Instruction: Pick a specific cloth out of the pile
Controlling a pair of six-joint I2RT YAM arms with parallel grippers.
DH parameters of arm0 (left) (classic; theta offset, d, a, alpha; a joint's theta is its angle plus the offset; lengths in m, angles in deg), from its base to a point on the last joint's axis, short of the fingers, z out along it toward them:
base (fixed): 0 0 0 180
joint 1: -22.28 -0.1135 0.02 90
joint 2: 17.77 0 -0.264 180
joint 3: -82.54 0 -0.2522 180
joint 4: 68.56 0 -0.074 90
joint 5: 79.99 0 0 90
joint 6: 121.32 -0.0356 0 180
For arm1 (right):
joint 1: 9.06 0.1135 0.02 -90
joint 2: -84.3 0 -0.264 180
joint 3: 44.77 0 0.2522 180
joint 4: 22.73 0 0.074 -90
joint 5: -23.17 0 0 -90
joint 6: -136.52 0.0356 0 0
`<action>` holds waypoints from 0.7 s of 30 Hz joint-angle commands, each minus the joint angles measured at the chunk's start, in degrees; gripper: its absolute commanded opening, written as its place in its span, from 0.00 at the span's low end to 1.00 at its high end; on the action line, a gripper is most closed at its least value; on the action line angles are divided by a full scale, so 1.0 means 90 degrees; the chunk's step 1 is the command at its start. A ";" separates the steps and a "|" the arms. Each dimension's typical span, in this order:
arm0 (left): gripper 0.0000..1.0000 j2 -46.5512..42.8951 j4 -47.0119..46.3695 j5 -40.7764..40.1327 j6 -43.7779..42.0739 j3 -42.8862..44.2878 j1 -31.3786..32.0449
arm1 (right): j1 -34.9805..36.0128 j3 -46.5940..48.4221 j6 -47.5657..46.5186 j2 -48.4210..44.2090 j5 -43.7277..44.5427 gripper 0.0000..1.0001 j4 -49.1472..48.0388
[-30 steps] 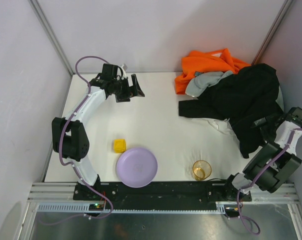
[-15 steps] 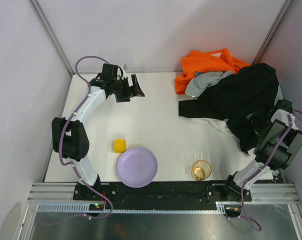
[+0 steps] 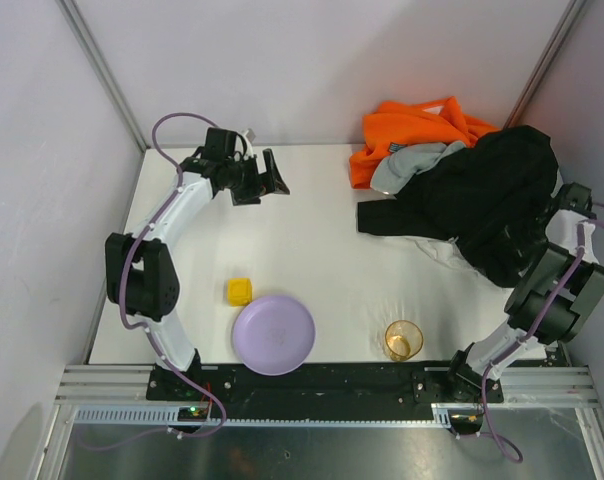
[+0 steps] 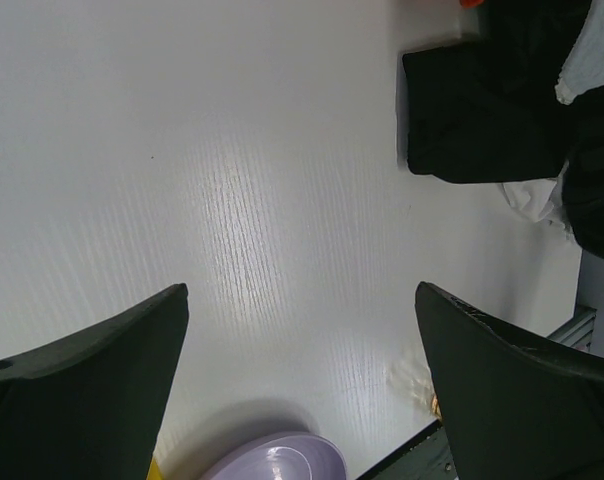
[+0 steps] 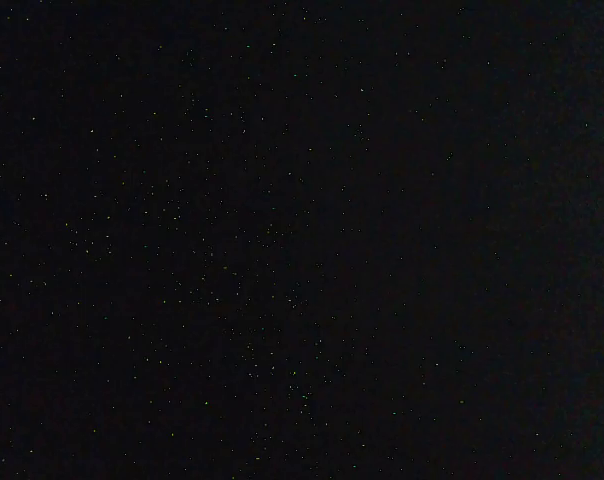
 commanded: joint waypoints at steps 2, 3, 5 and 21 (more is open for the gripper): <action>1.00 0.0155 -0.0065 0.0111 0.0029 0.0364 -0.0024 | 0.0086 0.1357 0.0050 -0.0401 -0.0324 0.00 0.0042; 1.00 0.0200 -0.0064 0.0126 0.0036 0.0415 -0.0025 | 0.0113 0.1791 0.0032 -0.0320 -0.0328 0.00 0.0144; 1.00 0.0277 -0.0066 0.0152 0.0053 0.0522 -0.0025 | 0.0216 0.2727 -0.0035 0.0009 -0.0290 0.00 0.0470; 1.00 0.0388 -0.0065 0.0025 0.0318 0.0818 -0.0020 | 0.0776 0.7482 0.1453 0.2544 -0.1183 0.00 0.0078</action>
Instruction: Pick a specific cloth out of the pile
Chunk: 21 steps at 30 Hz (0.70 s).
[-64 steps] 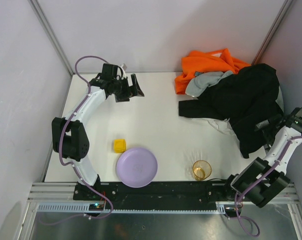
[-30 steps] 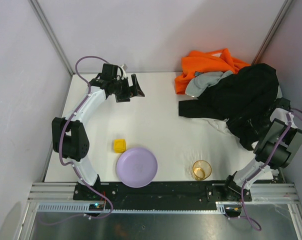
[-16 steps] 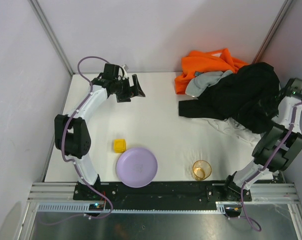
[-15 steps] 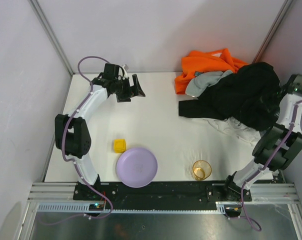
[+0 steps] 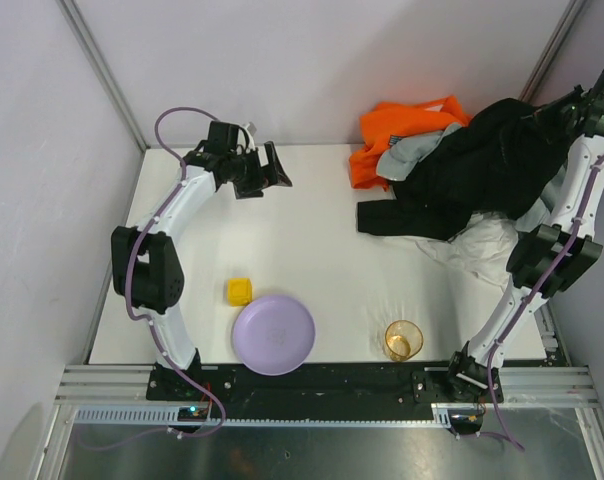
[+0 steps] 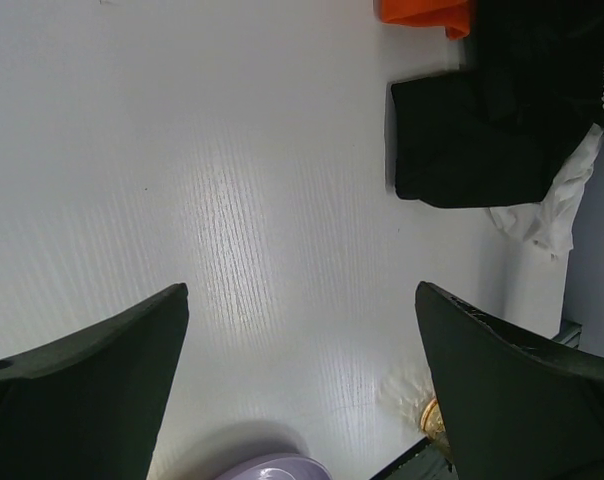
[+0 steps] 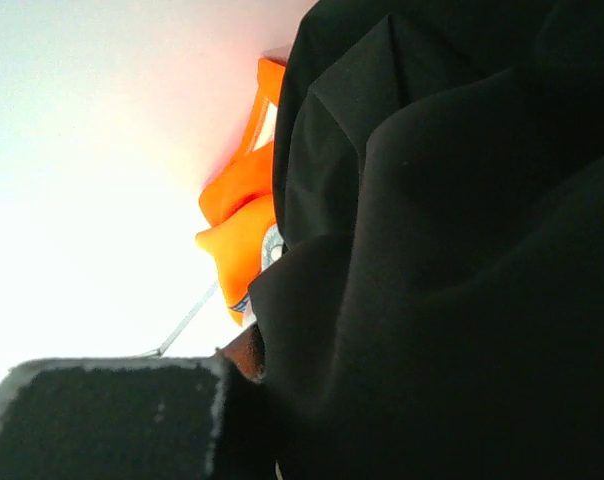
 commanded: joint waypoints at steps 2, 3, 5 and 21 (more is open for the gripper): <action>1.00 -0.0037 -0.0059 0.0015 0.0181 0.0279 -0.0021 | 0.0032 -0.0243 0.0659 0.0211 -0.0554 0.00 -0.1168; 1.00 -0.0028 -0.0058 0.0020 0.0194 0.0291 -0.0022 | 0.0049 -0.0261 0.0619 0.0296 -0.0594 0.00 -0.1148; 1.00 -0.0005 -0.0057 0.0030 0.0216 0.0320 -0.0022 | 0.0101 -0.0289 0.0515 0.0524 -0.0622 0.00 -0.1075; 1.00 0.0024 -0.0060 0.0195 0.0896 0.0480 -0.0154 | 0.0603 -0.0244 -0.1524 0.2868 0.0374 0.16 0.1229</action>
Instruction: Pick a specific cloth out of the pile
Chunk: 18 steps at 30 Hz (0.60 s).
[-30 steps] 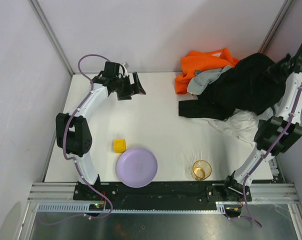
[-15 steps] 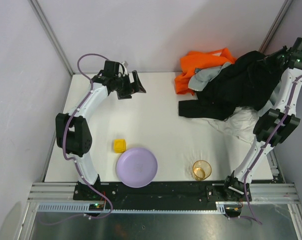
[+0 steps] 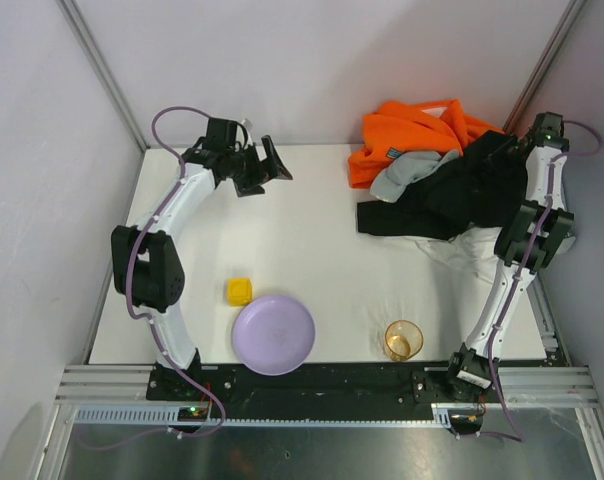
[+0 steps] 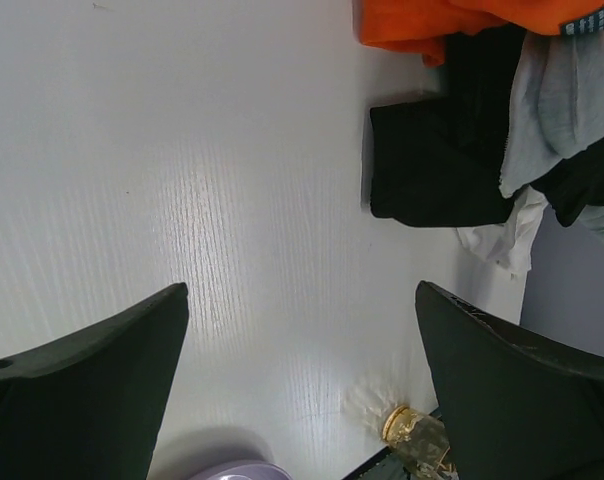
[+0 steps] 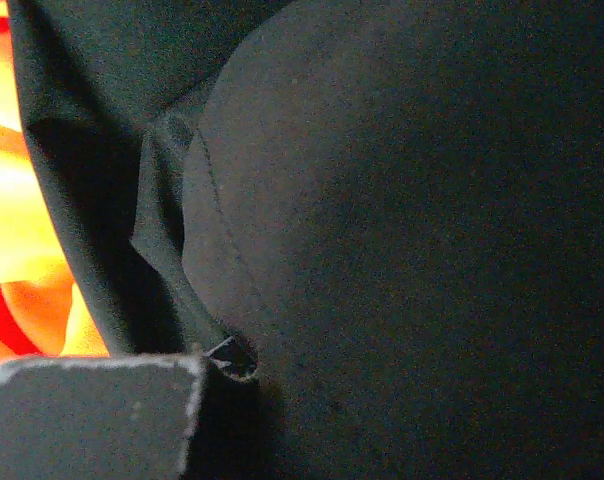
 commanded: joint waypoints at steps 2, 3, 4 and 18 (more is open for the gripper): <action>1.00 -0.0084 -0.0055 0.0131 0.0346 0.0273 -0.0170 | 0.0195 -0.0205 -0.0974 0.0357 0.0948 0.19 0.1231; 1.00 -0.0098 -0.0059 0.0113 0.0345 0.0284 -0.0191 | 0.0193 -0.0251 -0.1040 0.0305 0.0993 0.20 0.1228; 1.00 -0.0120 -0.0061 0.0104 0.0340 0.0294 -0.0210 | 0.0192 -0.0298 -0.1107 0.0269 0.1015 0.22 0.1231; 0.99 -0.0719 -0.0285 0.0073 0.0390 -0.0195 -0.0350 | 0.0368 -0.1332 -0.1527 -0.1927 0.1443 0.81 0.0884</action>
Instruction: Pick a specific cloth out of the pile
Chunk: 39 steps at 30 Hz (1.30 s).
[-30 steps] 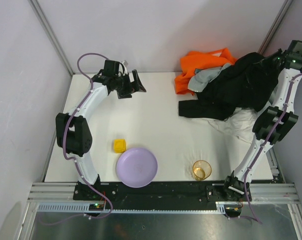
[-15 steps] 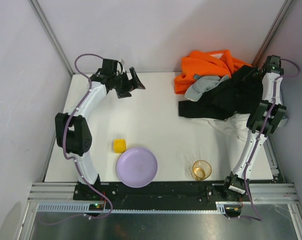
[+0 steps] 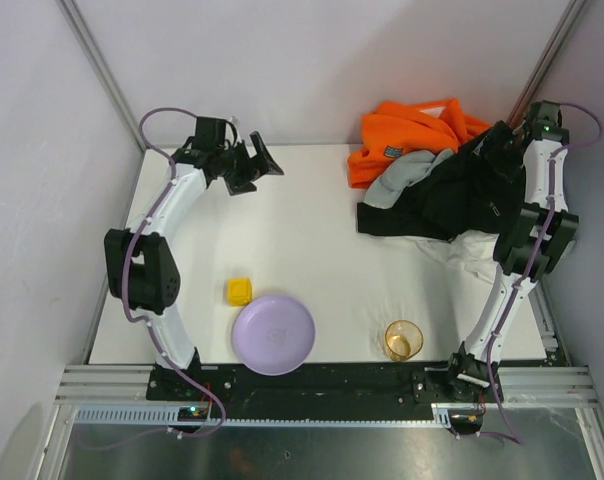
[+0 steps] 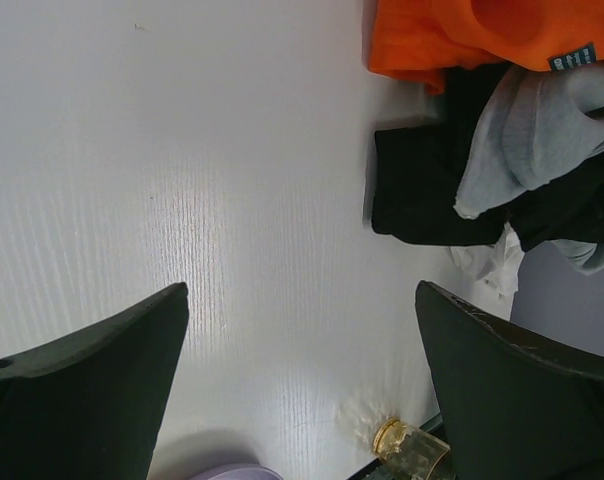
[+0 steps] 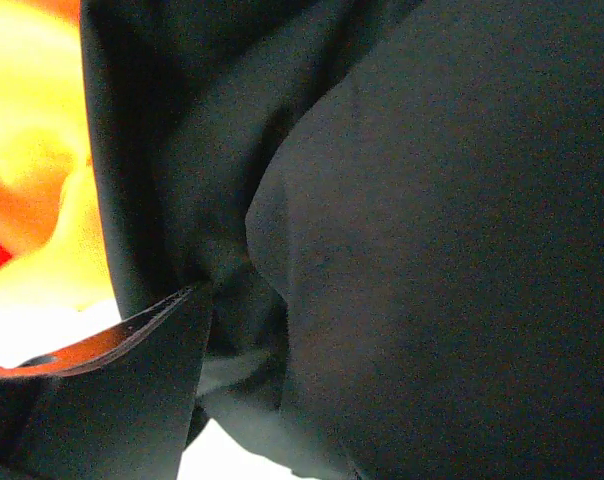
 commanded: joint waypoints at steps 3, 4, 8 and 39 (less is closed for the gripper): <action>1.00 -0.1022 -0.0641 0.0046 0.0370 -0.0632 -0.0176 | 0.0047 -0.0863 -0.0346 -0.1374 0.0700 0.86 0.0651; 1.00 -0.1137 -0.0809 0.0087 0.0455 -0.0800 -0.0244 | 0.0035 -0.0968 -0.0330 -0.1602 0.0744 0.87 0.0646; 0.99 -0.1567 -0.1459 0.0433 0.0782 -0.1529 -0.0561 | -0.0054 -0.1411 -0.0231 -0.2430 0.0870 0.93 0.0604; 1.00 -0.1818 -0.2042 0.1440 0.0606 -0.2291 -0.0695 | 0.1135 -0.5581 0.0096 -0.5635 0.0861 0.99 0.0238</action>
